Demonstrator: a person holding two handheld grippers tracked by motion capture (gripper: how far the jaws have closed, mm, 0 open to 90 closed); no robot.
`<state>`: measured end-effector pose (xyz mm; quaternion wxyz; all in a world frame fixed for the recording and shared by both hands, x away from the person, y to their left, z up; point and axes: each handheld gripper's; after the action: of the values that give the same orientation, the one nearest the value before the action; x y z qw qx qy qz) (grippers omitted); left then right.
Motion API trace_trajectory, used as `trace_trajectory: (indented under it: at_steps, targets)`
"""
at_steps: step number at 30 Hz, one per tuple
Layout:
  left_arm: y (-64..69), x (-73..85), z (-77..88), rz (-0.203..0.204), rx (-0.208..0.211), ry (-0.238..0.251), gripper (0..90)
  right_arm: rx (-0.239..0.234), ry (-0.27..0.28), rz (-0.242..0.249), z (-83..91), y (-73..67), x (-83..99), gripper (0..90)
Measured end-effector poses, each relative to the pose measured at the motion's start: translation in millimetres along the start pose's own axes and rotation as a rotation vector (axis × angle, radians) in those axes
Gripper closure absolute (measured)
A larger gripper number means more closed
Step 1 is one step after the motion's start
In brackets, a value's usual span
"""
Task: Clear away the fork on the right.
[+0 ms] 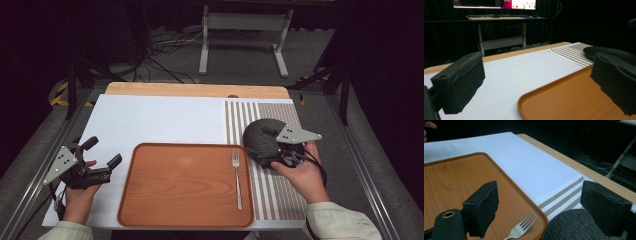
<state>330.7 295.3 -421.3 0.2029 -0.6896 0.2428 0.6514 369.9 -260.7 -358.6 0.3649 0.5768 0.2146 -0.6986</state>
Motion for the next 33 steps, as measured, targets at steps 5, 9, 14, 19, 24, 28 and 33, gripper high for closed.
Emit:
trace_trajectory:
  at_steps: [5,9,14,19,24,28,33]
  targets:
    - [0.9,0.2,-0.4,0.002,0.001,0.0,0.2,0.011,0.037,-0.022,17.6,5.7,11.0,15.8]
    - [0.2,0.9,0.0,0.0,-0.003,-0.003,0.2,0.017,0.064,-0.039,26.8,7.5,23.2,15.4]
    - [-0.5,1.3,0.4,0.001,-0.004,-0.002,0.2,0.027,0.115,-0.052,35.0,8.7,35.4,15.4]
    - [0.1,1.5,0.3,0.001,-0.005,-0.001,0.2,0.039,0.129,-0.069,39.6,9.6,47.6,14.9]
    - [0.5,2.1,0.5,0.008,-0.007,0.001,0.2,0.05,0.158,-0.098,43.3,13.2,61.3,14.1]
    - [0.7,3.7,0.7,0.011,-0.009,-0.007,0.2,0.041,0.143,-0.09,46.2,15.2,72.5,13.9]
    - [1.1,4.9,0.2,0.008,-0.008,-0.014,0.2,0.07,0.153,-0.113,51.3,18.3,87.9,14.1]
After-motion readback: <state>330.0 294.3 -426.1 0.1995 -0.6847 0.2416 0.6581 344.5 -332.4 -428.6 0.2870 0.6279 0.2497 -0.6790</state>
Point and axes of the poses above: each handheld gripper's, and its own axes: z roughly backward along the jaws, x roughly out of its underside, y roughly to its right, and after that the axes turned 9 degrees about y, right-handed
